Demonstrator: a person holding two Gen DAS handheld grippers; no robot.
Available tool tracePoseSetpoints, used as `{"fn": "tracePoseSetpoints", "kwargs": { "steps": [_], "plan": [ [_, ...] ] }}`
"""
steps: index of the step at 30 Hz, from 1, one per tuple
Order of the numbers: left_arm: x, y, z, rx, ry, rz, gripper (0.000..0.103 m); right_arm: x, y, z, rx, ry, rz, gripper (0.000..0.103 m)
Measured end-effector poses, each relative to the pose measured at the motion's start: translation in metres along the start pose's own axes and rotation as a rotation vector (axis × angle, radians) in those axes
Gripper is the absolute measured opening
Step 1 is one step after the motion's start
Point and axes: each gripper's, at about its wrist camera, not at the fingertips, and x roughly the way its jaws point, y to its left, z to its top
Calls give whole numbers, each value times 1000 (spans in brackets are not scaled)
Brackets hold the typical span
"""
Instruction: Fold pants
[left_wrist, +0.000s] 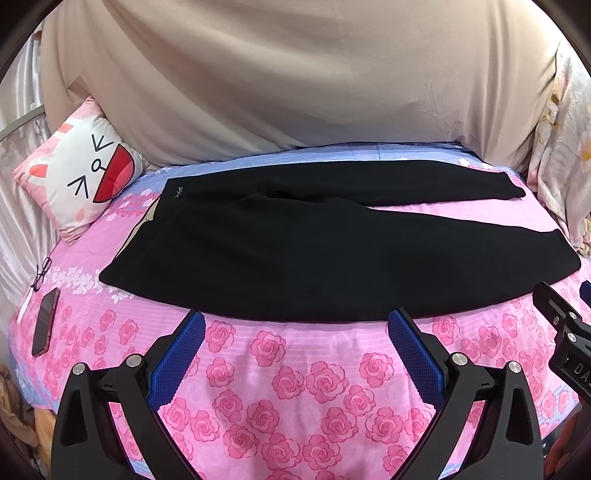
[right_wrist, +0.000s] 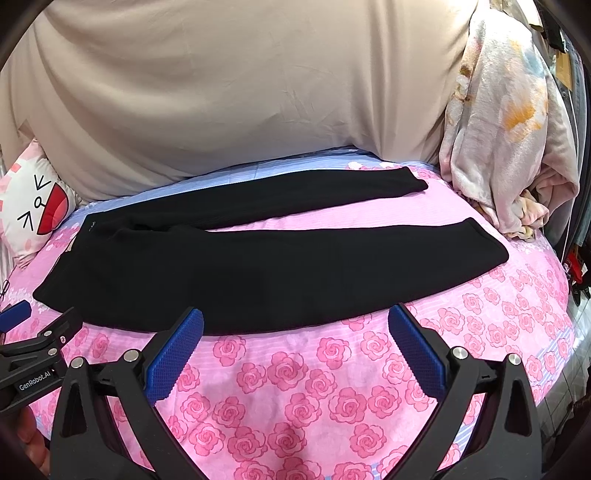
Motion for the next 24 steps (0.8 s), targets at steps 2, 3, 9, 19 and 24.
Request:
{"fn": "tracePoseSetpoints", "kwargs": {
  "steps": [2,3,9,19,24],
  "plan": [
    [0,-1,0,1,2,2,98,1,0,0,1,4,1,98],
    [0,-1,0,2,3,1,98,2,0,0,2,6,1,98],
    [1,-2,1,4,6,1,98,4,-1,-1,3,12,1,98],
    [2,1,0,6,7,-1,98,4,-2,-1,4,13,-2,98],
    [6,2,0,5,19,-10,98,7,-8,1,5,7,-11,98]
  ]
}}
